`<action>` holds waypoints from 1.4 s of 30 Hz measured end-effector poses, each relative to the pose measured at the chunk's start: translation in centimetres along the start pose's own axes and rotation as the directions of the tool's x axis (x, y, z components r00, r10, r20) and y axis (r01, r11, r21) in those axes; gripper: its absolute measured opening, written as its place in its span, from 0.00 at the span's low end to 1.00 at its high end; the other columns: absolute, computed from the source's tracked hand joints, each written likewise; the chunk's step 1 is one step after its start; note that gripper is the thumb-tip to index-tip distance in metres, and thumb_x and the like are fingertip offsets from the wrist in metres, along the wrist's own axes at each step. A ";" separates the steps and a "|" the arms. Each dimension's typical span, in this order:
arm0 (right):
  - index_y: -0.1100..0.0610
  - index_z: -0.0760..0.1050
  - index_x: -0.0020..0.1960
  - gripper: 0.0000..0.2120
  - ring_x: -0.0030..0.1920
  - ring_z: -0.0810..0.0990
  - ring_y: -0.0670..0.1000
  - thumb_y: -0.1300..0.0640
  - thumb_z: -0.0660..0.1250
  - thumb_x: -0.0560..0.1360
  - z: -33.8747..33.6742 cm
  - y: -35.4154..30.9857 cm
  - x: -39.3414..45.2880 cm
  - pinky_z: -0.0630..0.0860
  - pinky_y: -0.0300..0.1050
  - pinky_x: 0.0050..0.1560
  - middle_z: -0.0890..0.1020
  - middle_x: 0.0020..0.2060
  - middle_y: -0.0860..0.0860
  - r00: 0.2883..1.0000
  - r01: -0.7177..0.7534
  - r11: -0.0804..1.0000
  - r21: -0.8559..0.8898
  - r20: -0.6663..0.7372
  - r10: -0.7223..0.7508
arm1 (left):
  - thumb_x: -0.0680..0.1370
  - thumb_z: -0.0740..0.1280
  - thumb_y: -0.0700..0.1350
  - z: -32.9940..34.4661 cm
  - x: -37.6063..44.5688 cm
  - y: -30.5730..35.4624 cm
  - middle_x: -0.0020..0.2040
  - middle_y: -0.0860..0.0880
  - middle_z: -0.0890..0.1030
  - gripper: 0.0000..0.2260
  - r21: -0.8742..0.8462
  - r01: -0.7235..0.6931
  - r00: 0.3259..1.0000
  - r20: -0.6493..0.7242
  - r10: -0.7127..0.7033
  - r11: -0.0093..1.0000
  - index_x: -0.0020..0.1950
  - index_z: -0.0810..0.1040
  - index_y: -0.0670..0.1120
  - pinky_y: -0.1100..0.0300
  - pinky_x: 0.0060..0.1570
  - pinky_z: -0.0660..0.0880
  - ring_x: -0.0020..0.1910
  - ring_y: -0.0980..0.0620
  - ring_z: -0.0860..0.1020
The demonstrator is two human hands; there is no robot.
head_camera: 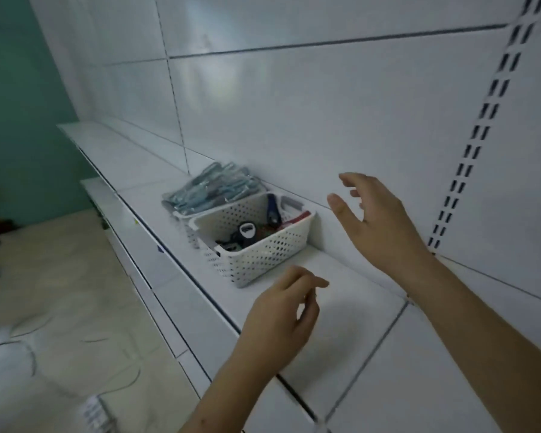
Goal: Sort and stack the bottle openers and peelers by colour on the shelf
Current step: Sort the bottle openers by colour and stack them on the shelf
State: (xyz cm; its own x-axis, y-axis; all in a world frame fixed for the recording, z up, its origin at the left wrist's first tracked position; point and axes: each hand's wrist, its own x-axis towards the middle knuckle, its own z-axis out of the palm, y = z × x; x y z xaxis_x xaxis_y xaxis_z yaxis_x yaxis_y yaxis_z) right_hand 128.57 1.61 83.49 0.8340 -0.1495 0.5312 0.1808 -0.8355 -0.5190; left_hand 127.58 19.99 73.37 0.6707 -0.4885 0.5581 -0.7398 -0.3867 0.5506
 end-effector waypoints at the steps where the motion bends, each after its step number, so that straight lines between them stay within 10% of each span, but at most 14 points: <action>1: 0.50 0.66 0.72 0.24 0.65 0.72 0.48 0.40 0.58 0.80 2.2 -0.6 2.0 0.73 0.49 0.64 0.72 0.68 0.48 0.999 -0.027 1.000 -0.015 0.035 0.027 | 0.80 0.61 0.43 -1.9 0.7 -1.7 0.54 0.58 0.75 0.10 0.009 -0.010 0.998 -0.055 0.010 1.000 0.57 0.79 0.52 0.61 0.46 0.76 0.48 0.58 0.78; 6: 0.54 0.68 0.70 0.26 0.62 0.76 0.52 0.44 0.67 0.76 10.8 -2.0 9.8 0.74 0.51 0.63 0.76 0.66 0.52 0.893 -0.170 0.975 -0.147 0.394 0.215 | 0.80 0.61 0.44 -9.6 5.0 -10.5 0.51 0.57 0.77 0.09 0.108 -0.028 0.985 -0.165 0.046 0.994 0.54 0.80 0.51 0.58 0.42 0.77 0.44 0.57 0.78; 11: 0.51 0.64 0.71 0.36 0.61 0.75 0.53 0.39 0.72 0.70 14.4 -1.9 13.0 0.72 0.44 0.59 0.75 0.65 0.49 0.674 -0.006 0.855 -0.519 0.629 0.387 | 0.81 0.64 0.49 -12.0 11.9 -15.1 0.60 0.56 0.75 0.13 0.250 -0.001 0.963 0.260 -0.066 0.968 0.65 0.75 0.55 0.54 0.53 0.78 0.54 0.55 0.77; 17: 0.42 0.69 0.69 0.47 0.60 0.75 0.50 0.21 0.67 0.55 16.0 -2.1 14.9 0.71 0.48 0.65 0.76 0.64 0.43 0.390 0.213 0.755 -0.620 0.763 0.516 | 0.71 0.72 0.64 -10.9 16.4 -17.1 0.72 0.49 0.63 0.42 0.438 -0.047 0.537 0.769 -0.347 0.898 0.79 0.52 0.61 0.46 0.66 0.69 0.69 0.43 0.67; 23: 0.41 0.72 0.67 0.47 0.62 0.74 0.48 0.18 0.63 0.54 16.5 -2.7 14.6 0.68 0.50 0.69 0.77 0.62 0.42 0.244 0.237 0.785 -0.573 0.817 0.523 | 0.72 0.69 0.68 -9.5 17.7 -18.0 0.80 0.47 0.53 0.51 0.509 -0.192 0.389 0.825 -0.411 0.839 0.78 0.33 0.60 0.45 0.72 0.60 0.77 0.42 0.58; 29: 0.40 0.71 0.68 0.60 0.61 0.76 0.51 0.13 0.61 0.40 18.7 -0.5 14.7 0.70 0.52 0.67 0.78 0.62 0.44 0.255 0.258 0.794 -0.550 0.832 0.494 | 0.71 0.70 0.66 -9.2 17.8 -17.7 0.79 0.45 0.55 0.52 0.531 -0.222 0.365 0.823 -0.435 0.818 0.78 0.32 0.60 0.43 0.71 0.62 0.76 0.41 0.59; 37: 0.49 0.61 0.74 0.42 0.60 0.74 0.54 0.36 0.73 0.66 18.8 0.3 14.8 0.75 0.49 0.60 0.70 0.66 0.53 0.503 0.130 0.839 -0.529 0.764 0.403 | 0.65 0.77 0.64 -10.5 18.2 -18.2 0.74 0.51 0.62 0.52 0.461 -0.118 0.444 0.817 -0.369 0.879 0.78 0.45 0.64 0.45 0.69 0.68 0.71 0.45 0.66; 42: 0.50 0.67 0.69 0.34 0.53 0.78 0.52 0.43 0.73 0.68 20.1 1.0 15.1 0.78 0.50 0.56 0.79 0.57 0.49 0.447 0.198 0.867 -0.457 0.829 0.335 | 0.68 0.79 0.56 -11.8 18.2 -17.7 0.65 0.53 0.76 0.42 0.385 -0.055 0.478 0.820 -0.314 0.921 0.74 0.58 0.57 0.53 0.61 0.75 0.61 0.50 0.75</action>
State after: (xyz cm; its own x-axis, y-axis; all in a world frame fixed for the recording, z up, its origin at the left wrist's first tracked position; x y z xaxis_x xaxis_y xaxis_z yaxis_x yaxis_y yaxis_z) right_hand 151.81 9.16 77.57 0.8657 0.0919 -0.4920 0.0834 -0.9957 -0.0393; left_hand 153.49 27.17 81.15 0.5094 -0.7536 -0.4154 -0.7391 -0.6304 0.2373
